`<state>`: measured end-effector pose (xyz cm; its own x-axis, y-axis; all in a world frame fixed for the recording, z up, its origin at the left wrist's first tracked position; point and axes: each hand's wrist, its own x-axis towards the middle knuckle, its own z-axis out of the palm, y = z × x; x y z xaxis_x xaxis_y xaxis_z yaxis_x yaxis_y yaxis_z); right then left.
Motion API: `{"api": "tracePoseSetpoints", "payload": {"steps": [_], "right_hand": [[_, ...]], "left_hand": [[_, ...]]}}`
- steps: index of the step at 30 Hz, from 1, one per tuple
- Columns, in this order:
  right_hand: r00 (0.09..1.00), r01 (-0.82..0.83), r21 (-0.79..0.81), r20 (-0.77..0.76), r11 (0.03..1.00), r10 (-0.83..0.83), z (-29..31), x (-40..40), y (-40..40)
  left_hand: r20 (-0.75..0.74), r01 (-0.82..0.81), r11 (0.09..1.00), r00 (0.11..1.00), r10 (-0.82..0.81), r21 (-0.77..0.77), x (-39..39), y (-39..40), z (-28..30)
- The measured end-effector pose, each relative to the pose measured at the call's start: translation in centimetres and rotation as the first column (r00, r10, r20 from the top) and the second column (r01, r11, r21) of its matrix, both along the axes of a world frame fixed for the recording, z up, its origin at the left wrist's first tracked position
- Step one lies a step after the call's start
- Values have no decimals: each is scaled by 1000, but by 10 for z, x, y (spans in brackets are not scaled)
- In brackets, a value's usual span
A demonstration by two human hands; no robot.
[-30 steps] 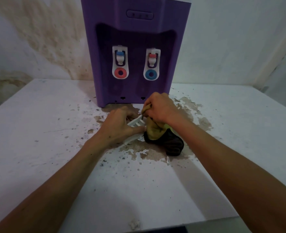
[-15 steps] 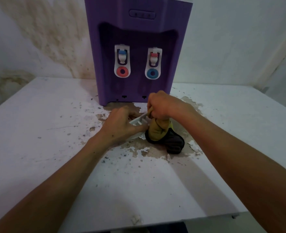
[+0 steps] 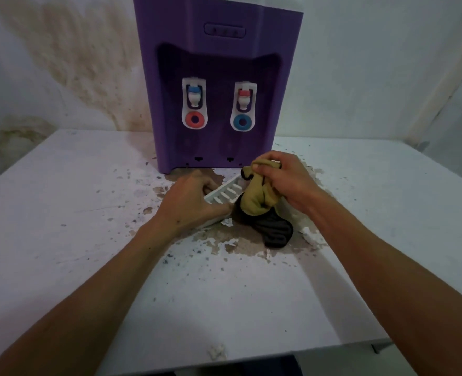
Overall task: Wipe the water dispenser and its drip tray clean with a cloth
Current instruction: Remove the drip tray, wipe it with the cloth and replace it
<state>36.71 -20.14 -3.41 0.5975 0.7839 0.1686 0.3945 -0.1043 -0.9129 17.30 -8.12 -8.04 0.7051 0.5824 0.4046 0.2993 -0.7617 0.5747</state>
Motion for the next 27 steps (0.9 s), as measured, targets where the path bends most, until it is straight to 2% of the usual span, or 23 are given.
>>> {"api": "tracePoseSetpoints", "payload": {"steps": [1, 3, 6, 9, 14, 18, 24, 27], "right_hand": [[999, -4, -6, 38, 1000, 4, 3, 3, -3], [975, -21, -51, 221, 999, 32, 7, 8, -5], [878, -67, -156, 459, 985, 132, 11, 4, 0], [786, -69, -210, 591, 975, 182, 11, -5, 10], [691, -99, -236, 683, 967, 238, 11, -13, 22], [642, -71, -287, 720, 955, 264, 8, -13, 28], [668, -27, -256, 715, 966, 208, 0, -18, 40], [658, -26, -308, 711, 951, 248, 4, -16, 38]], "left_hand": [[-4, -18, 1000, 1000, 18, 3, -1, 1, 0], [-21, -49, 999, 999, 49, 14, -2, 4, 1], [-33, -63, 997, 997, 64, 43, -2, 4, 1], [-34, -60, 996, 997, 62, 65, 0, 6, -2], [-47, 35, 994, 998, -30, 107, 1, 11, -9], [4, 22, 996, 1000, -22, 81, -1, 3, -4], [28, 2, 997, 1000, -4, 73, 1, 1, -5], [46, -25, 997, 999, 21, 77, 3, -1, -7]]}}
